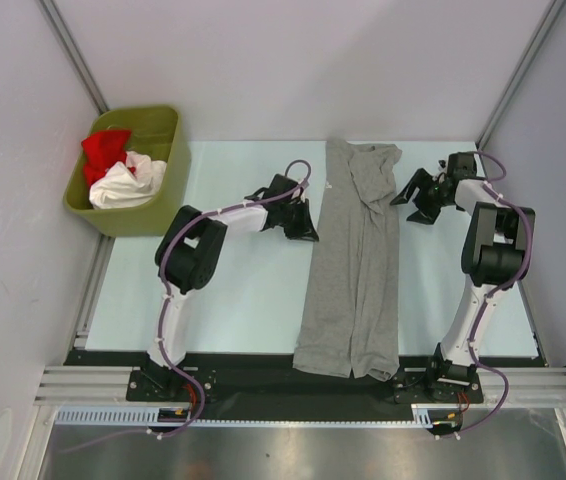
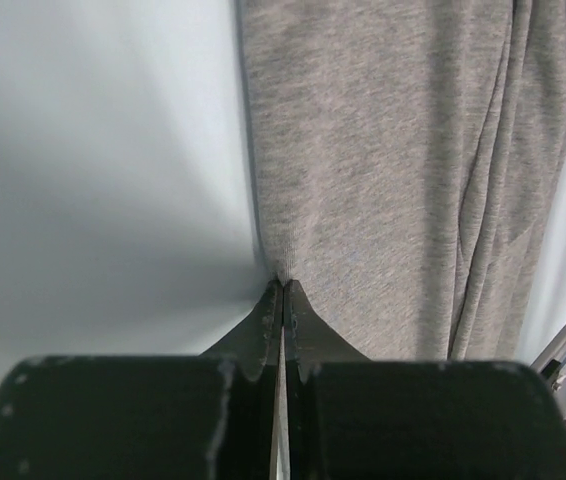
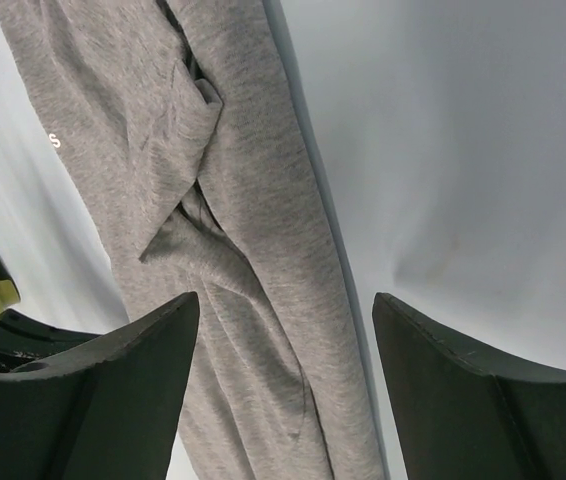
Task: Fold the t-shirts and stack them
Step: Fold the tshirt
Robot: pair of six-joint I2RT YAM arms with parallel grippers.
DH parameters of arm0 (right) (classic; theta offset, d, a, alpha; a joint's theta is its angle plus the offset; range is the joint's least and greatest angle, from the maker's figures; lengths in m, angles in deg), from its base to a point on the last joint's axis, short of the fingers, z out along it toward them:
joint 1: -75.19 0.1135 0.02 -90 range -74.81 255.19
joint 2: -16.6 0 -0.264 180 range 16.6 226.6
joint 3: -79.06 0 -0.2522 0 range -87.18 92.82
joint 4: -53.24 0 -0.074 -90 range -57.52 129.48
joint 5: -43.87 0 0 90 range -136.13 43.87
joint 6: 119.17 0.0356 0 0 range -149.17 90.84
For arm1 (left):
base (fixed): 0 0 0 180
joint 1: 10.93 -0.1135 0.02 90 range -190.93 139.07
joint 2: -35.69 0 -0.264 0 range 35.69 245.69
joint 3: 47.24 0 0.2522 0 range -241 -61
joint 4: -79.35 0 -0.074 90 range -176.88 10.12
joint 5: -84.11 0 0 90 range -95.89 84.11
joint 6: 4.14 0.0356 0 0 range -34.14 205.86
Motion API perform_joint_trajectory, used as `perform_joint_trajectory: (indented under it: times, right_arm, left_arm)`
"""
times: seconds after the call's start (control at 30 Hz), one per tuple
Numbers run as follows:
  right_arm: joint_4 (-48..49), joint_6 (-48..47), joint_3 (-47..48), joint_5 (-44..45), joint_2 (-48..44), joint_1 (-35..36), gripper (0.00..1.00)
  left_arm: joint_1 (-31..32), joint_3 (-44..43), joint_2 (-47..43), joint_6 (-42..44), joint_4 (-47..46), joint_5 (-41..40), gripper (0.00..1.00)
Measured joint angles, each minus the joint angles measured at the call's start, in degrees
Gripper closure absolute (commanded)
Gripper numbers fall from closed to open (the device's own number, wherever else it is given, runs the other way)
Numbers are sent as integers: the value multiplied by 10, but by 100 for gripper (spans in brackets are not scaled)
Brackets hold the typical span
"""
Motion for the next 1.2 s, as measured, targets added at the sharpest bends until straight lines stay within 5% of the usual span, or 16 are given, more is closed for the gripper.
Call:
perform_joint_trajectory:
  times: [0.4, 0.83, 1.03, 1.07, 1.2]
  right_arm:
    - [33, 12, 43, -22, 55, 11, 23]
    - [126, 96, 231, -33, 200, 35, 26]
    - [152, 125, 320, -10, 266, 54, 42]
    - [156, 127, 332, -10, 275, 57, 54]
    - [162, 135, 397, -5, 327, 76, 71]
  left_arm:
    - [-58, 69, -45, 6, -3, 6, 100]
    - [-85, 119, -76, 30, -12, 29, 99]
    - [-98, 142, -91, 31, -14, 37, 100]
    - [-99, 144, -91, 31, -14, 38, 100]
    - [-102, 151, -95, 32, -17, 41, 100]
